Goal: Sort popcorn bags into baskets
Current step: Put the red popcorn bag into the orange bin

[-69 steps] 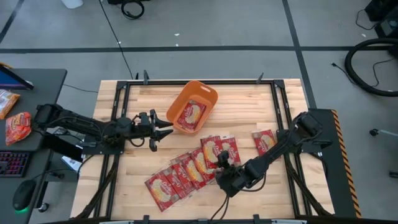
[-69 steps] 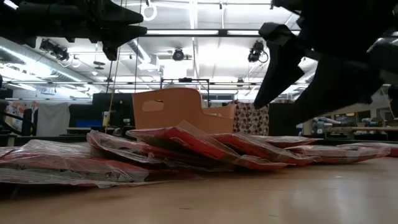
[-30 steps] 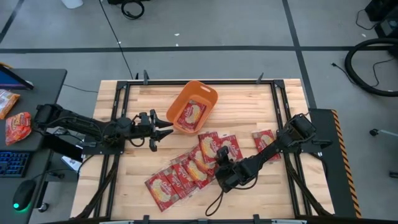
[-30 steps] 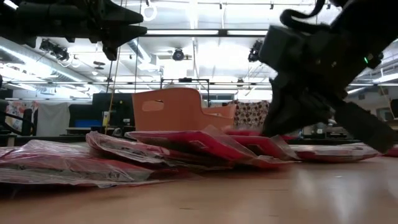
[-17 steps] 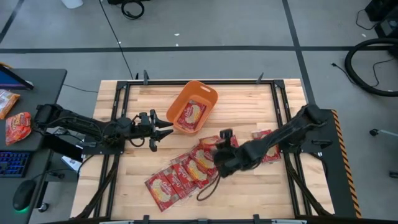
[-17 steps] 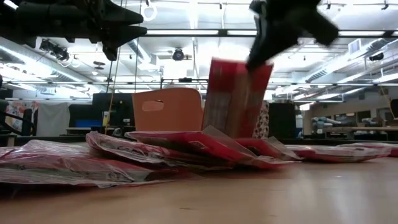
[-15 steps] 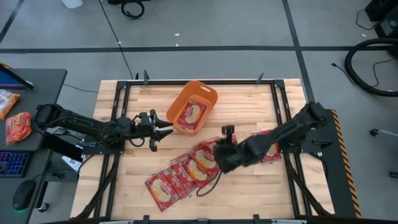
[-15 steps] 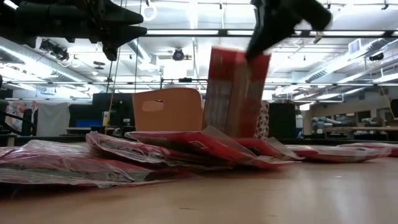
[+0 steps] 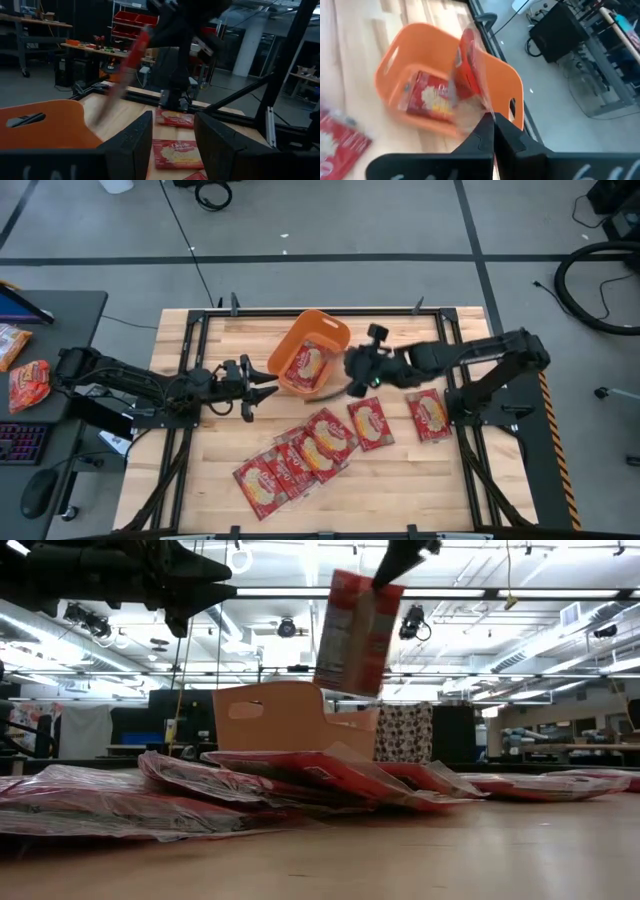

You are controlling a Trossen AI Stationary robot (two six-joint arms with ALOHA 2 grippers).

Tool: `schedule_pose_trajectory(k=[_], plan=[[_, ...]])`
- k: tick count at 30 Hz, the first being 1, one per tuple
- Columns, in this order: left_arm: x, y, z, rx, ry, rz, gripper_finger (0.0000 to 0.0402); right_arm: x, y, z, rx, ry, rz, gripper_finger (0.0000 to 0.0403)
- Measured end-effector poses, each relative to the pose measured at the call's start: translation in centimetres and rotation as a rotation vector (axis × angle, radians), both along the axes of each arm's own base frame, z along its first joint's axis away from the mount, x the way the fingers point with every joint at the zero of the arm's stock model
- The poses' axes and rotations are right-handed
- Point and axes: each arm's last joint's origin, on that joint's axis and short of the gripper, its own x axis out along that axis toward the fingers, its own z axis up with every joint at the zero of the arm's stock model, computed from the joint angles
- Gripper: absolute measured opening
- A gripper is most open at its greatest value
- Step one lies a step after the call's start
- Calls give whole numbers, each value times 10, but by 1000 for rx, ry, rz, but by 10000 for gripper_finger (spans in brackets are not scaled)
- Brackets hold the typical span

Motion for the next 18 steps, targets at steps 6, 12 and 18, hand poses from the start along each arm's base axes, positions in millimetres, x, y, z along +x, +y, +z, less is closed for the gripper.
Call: schedule_pose_trajectory(k=[6, 12, 18], plan=[[0, 0, 0, 8, -1, 9, 151, 21, -42, -8, 51, -31, -18, 3], [0, 0, 0, 24, 2, 11, 151, 33, -84, -29, 123, 9, -70, 3], [0, 0, 1, 32, 1, 12, 151, 39, -112, -42, 146, -2, -134, 4]])
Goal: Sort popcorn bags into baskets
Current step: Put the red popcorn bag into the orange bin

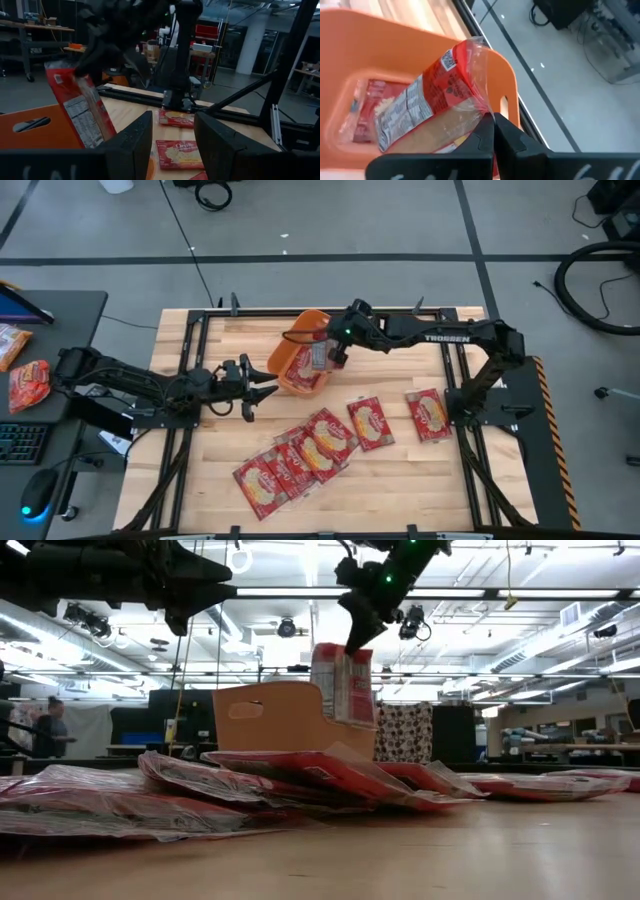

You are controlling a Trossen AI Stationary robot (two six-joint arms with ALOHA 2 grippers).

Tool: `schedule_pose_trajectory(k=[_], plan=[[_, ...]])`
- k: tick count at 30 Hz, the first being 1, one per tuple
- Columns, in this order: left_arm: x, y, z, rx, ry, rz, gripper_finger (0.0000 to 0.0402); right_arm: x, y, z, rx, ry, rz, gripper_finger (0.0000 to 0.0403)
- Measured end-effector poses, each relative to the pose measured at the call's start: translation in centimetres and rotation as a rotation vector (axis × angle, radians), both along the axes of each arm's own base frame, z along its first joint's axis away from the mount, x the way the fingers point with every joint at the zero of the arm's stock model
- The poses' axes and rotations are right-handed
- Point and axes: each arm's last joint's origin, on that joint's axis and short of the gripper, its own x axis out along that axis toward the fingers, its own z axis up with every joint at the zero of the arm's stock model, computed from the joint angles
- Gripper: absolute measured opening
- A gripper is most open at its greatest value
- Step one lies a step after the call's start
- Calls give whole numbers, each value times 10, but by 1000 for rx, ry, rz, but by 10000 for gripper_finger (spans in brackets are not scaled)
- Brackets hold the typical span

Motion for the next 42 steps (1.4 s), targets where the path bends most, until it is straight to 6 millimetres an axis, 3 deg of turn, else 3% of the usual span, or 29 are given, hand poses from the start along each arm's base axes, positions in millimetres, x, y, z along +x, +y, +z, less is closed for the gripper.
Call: schedule_pose_trajectory(k=[15, 25, 31, 37, 42], plan=[[0, 0, 0, 2, 5, 0, 151, -4, -20, 25, 59, -119, 16, 4], [0, 0, 0, -8, 2, -1, 151, -14, -39, 1, 198, -122, -49, 5], [0, 0, 0, -6, 2, -1, 151, -9, -36, -6, 325, -221, 44, 6], [0, 0, 0, -4, 2, 0, 151, -8, -33, -27, 377, -262, 69, 11], [0, 0, 0, -6, 2, -1, 151, -6, -27, -39, 533, -350, 180, 15]])
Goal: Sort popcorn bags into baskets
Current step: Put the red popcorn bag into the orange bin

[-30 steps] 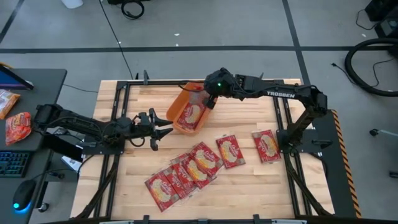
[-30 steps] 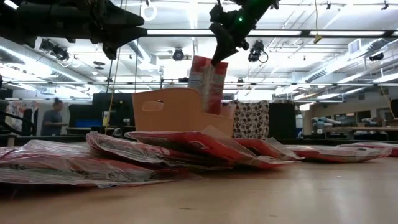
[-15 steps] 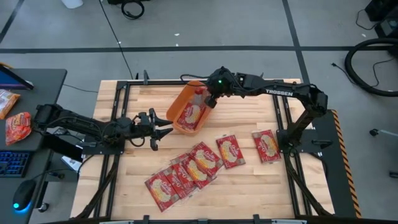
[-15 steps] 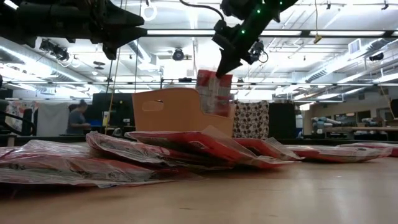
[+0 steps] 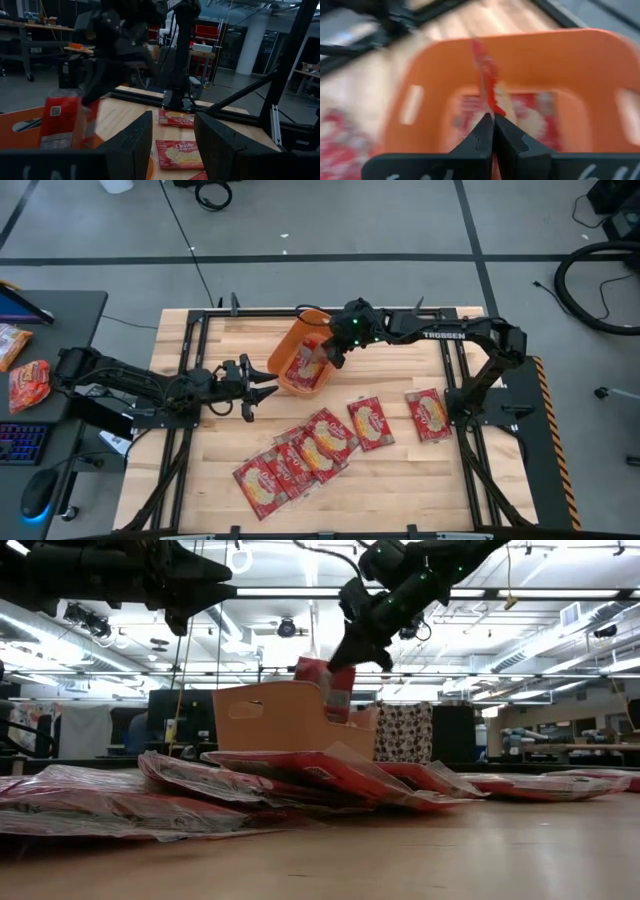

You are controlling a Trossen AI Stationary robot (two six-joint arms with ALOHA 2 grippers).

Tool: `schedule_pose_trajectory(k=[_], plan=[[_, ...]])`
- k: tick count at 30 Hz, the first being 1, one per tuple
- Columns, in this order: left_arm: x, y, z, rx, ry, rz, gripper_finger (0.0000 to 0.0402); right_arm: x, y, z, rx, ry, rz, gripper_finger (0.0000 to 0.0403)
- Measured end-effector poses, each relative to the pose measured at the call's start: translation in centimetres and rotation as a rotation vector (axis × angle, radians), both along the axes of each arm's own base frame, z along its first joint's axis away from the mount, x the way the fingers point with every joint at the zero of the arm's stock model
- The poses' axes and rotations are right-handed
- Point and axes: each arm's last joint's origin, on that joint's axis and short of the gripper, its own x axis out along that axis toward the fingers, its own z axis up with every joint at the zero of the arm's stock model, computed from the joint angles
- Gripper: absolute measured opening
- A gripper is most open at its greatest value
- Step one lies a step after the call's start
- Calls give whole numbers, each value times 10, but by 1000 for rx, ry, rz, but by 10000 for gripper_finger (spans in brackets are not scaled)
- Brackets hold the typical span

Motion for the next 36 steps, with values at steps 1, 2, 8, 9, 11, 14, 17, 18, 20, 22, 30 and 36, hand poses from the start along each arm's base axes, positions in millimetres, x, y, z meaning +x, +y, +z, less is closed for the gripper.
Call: schedule_pose_trajectory(k=[1, 2, 8, 9, 11, 14, 17, 18, 20, 22, 30, 36], plan=[[0, 0, 0, 0, 0, 0, 151, 1, 3, -2, 14, -24, 21, 16], [0, 0, 0, 0, 0, 0, 151, 2, 5, -4, 23, -39, 35, 17], [0, 0, 0, 0, -1, 0, 151, 8, 24, -16, 3, -132, 91, 22], [0, 0, 0, -1, -1, 0, 151, 8, 27, -17, -4, -136, 104, 23], [0, 0, 0, 0, -1, 0, 151, 10, 33, -16, -27, -148, 133, 30], [0, 0, 0, -1, -1, 0, 151, 12, 39, -15, -44, -152, 156, 49], [0, 0, 0, -1, -1, 0, 151, 13, 41, -13, -38, -150, 185, 76], [0, 0, 0, -1, -1, 0, 151, 13, 42, -13, -42, -145, 198, 85], [0, 0, 0, -1, -1, 0, 151, 13, 45, -14, -42, -116, 222, 101], [0, 0, 0, -1, 0, 0, 151, 12, 52, -15, -51, -71, 266, 114], [0, 0, 0, 6, 4, 1, 151, 12, 125, -28, -334, 109, 363, 125], [0, 0, 0, 7, 4, 1, 151, 8, 178, -32, -467, 124, 437, 135]])
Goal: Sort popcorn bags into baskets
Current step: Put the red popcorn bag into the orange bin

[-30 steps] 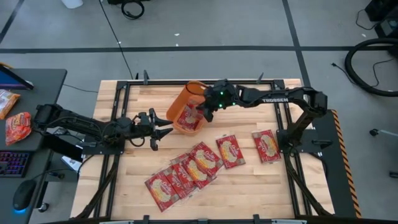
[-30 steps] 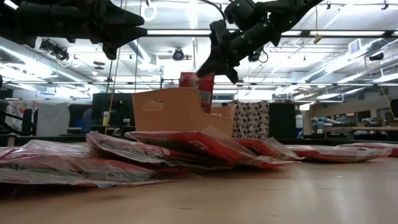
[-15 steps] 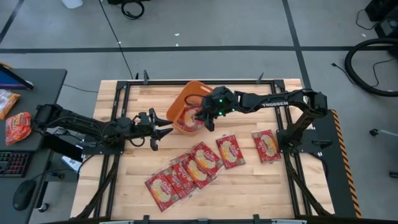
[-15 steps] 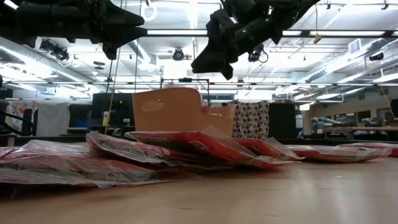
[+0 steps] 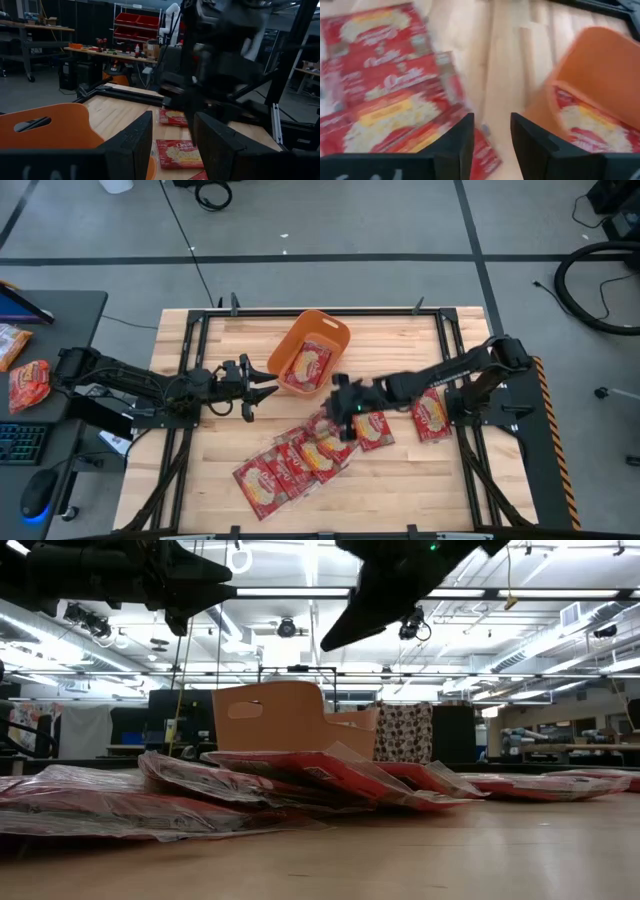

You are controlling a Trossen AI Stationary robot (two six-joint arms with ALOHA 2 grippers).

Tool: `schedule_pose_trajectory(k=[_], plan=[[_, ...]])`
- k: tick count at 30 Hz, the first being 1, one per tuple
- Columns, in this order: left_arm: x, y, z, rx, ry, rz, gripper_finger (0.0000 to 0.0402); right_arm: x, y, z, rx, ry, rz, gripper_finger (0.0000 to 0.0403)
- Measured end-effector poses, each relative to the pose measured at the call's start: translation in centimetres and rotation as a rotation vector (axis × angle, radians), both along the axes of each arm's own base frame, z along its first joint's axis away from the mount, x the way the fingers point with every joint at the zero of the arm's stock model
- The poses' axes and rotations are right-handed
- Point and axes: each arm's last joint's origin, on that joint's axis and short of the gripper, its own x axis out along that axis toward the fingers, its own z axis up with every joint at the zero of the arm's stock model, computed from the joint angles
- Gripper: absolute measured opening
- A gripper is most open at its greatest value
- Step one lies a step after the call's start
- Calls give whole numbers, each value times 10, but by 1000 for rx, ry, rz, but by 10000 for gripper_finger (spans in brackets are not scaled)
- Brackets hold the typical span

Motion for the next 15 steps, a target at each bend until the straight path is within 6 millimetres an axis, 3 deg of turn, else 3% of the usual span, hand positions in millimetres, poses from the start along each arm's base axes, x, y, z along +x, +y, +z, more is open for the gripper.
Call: schedule_pose_trajectory(k=[3, 9, 15], plan=[[0, 0, 0, 0, -2, 0, 151, 0, 19, -8, -17, 11, 10, 153], [0, 0, 1, 14, -10, 1, 151, 5, 49, -46, -53, 94, -50, 202], [0, 1, 1, 12, -9, 33, 151, 28, 65, -67, -41, 183, -88, 232]])
